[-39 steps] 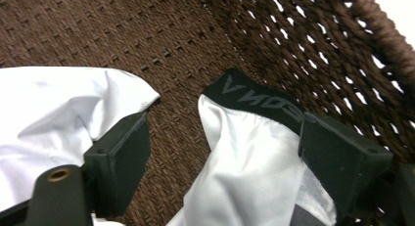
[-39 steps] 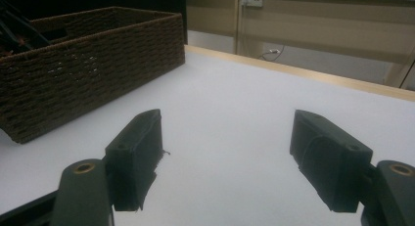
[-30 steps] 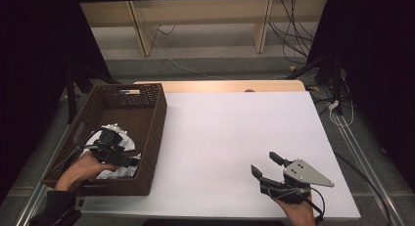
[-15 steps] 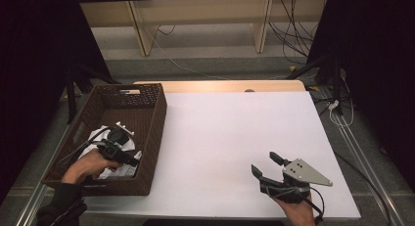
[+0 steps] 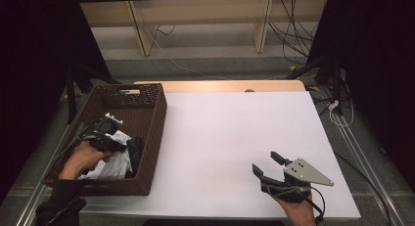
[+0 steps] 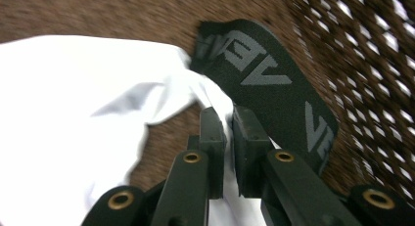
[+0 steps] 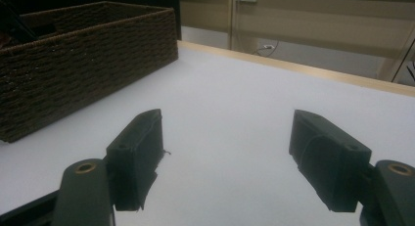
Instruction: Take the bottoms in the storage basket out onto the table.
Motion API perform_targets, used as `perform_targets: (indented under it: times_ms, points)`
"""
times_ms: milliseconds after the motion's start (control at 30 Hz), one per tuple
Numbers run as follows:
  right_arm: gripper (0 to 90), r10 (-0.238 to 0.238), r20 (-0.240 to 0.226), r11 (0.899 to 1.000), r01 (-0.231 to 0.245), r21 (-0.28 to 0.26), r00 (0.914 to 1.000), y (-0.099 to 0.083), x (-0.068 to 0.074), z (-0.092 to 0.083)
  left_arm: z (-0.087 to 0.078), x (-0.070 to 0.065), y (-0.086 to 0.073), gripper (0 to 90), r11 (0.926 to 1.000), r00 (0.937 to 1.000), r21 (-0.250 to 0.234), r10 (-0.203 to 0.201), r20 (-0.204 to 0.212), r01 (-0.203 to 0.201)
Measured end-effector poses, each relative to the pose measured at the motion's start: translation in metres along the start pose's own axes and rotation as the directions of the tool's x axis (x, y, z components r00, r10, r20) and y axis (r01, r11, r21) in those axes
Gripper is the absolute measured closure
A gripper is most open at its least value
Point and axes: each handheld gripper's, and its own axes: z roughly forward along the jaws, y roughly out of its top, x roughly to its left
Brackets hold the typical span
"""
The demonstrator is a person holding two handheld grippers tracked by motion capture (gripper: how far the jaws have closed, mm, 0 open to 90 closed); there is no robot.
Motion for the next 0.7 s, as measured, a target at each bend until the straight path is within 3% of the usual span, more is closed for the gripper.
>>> perform_targets:
  times_ms: [100,233,333,367,467,700]
  points:
    - [29.6,0.003,0.001,1.0,-0.003,-0.007,1.0,0.0,0.0,0.001,-0.004,0.012,0.0,83.4,0.9981,0.9981,-0.043,-0.045,-0.041,0.043]
    - [29.5,0.005,0.003,1.0,-0.005,-0.006,1.0,0.0,0.0,0.001,-0.012,0.026,-0.001,83.3,0.989,0.9901,-0.112,-0.107,-0.091,0.097]
    - [29.6,0.007,0.003,1.0,-0.007,-0.007,1.0,0.0,0.0,0.001,-0.017,0.036,-0.002,83.3,0.9778,0.9787,-0.161,-0.156,-0.133,0.134]
    - [29.6,0.007,0.003,1.0,-0.007,-0.007,1.0,0.0,0.0,0.001,-0.017,0.036,-0.002,83.3,0.9778,0.9787,-0.161,-0.156,-0.133,0.134]
    - [29.6,0.005,0.002,1.0,-0.005,-0.005,1.0,-0.001,0.0,0.001,-0.013,0.041,-0.004,83.0,0.9726,0.9705,-0.17,-0.185,-0.155,0.158]
    - [29.6,0.003,-0.001,1.0,-0.003,-0.003,1.0,0.0,0.0,0.001,0.002,0.042,-0.006,80.8,0.9784,0.9698,-0.128,-0.182,-0.162,0.163]
